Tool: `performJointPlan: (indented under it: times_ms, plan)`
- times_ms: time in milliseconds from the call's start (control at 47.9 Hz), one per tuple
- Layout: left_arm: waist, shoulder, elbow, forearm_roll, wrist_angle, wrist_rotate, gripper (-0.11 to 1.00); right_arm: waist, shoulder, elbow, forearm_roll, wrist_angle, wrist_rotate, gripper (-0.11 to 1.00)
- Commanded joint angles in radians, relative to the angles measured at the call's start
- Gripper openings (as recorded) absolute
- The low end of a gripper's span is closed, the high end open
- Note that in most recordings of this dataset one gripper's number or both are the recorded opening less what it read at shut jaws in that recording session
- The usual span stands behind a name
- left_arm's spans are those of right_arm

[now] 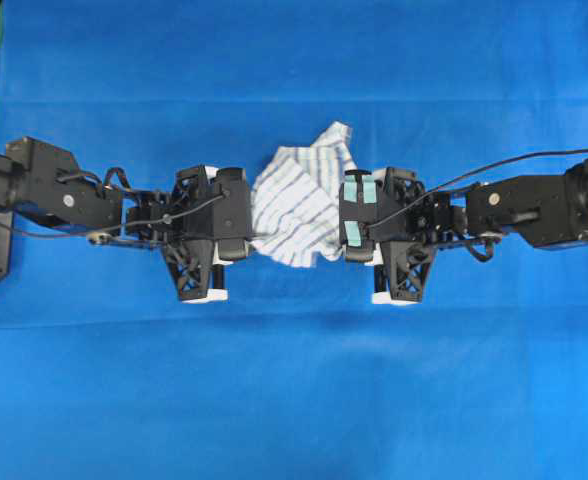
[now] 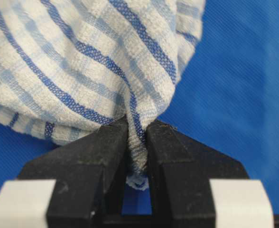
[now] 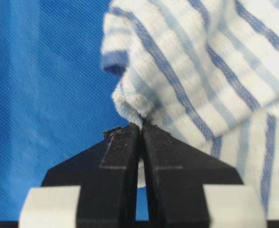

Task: Lift the towel with both arms.
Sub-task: 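Close both grippers on opposite edges of the towel, then lift the towel with both grippers, spreading them apart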

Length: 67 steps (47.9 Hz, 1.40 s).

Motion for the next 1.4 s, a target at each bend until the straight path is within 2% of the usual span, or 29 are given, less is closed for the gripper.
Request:
performJointPlan:
  times_ms: [0,376,689,835,1106,1378]
  plan:
    - [-0.005,-0.084,-0.028,0.000,0.037,-0.002,0.07,-0.003,-0.075,-0.020,0.002,0.029,0.003,0.02]
    - [0.008,-0.390,-0.147,0.000,0.341,0.005,0.07,-0.005,-0.380,-0.086,-0.005,0.262,-0.005,0.02]
    - [0.023,-0.569,-0.285,0.000,0.523,0.011,0.07,-0.006,-0.588,-0.213,-0.066,0.462,-0.005,0.02]
    - [0.023,-0.618,-0.362,0.002,0.580,0.012,0.07,-0.006,-0.644,-0.284,-0.087,0.528,-0.002,0.02]
    - [0.023,-0.653,-0.514,0.005,0.660,0.018,0.07,-0.006,-0.692,-0.417,-0.087,0.632,-0.006,0.02]
    - [0.023,-0.624,-0.551,0.005,0.657,0.087,0.07,-0.006,-0.673,-0.436,-0.087,0.647,-0.009,0.02]
